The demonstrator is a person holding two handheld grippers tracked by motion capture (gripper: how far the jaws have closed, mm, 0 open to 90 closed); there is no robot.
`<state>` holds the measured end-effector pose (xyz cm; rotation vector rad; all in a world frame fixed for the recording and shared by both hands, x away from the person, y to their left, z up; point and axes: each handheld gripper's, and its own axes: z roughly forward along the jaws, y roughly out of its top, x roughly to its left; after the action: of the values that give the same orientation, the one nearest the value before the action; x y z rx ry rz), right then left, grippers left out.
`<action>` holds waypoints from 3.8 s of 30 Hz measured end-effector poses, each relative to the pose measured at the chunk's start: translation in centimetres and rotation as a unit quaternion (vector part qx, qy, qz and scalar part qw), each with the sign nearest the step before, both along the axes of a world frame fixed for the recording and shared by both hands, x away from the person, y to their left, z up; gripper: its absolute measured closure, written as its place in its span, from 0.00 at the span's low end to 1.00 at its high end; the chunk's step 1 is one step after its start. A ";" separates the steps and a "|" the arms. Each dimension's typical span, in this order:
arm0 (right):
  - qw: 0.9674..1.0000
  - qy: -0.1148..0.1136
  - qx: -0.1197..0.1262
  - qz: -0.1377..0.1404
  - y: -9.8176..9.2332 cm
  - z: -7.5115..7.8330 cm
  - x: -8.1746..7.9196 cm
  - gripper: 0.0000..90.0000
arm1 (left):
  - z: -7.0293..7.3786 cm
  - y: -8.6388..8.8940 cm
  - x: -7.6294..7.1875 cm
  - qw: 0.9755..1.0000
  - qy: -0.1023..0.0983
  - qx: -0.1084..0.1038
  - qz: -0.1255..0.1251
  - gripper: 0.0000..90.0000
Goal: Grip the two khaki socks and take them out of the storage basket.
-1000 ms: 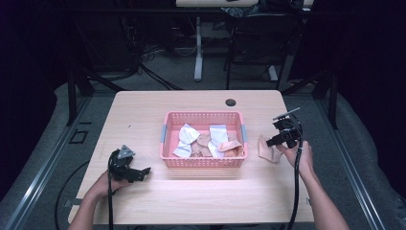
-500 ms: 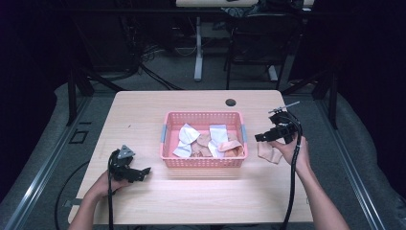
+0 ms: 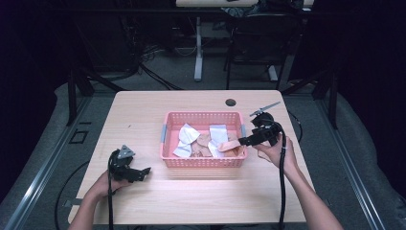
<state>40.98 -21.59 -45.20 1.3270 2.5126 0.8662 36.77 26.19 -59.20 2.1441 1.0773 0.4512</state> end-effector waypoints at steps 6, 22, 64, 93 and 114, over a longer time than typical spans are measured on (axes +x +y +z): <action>0.999 0.007 -0.012 0.029 2.2 -0.8 -0.1 0.40 | 0.0 0.0 0.0 1.000 0.000 0.000 0.000 0.00; 0.998 0.019 -0.052 0.033 3.8 -2.8 0.5 0.46 | 0.0 0.0 0.0 1.000 0.000 0.000 0.000 0.00; 0.997 0.017 -0.056 0.048 3.9 -2.5 -0.2 0.43 | 0.0 0.0 0.0 1.000 0.000 -0.001 0.001 0.00; 0.995 0.038 -0.092 0.030 4.1 -4.3 0.0 0.89 | 0.0 0.0 0.0 1.000 -0.001 0.000 0.000 0.00; 0.996 0.035 -0.063 0.045 4.2 -2.9 -0.3 0.90 | 0.0 0.0 0.0 1.000 0.000 0.000 0.000 0.00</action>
<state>40.65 -17.37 -48.07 1.2336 2.6496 0.6774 36.78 26.20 -59.20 2.1446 1.0759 0.4518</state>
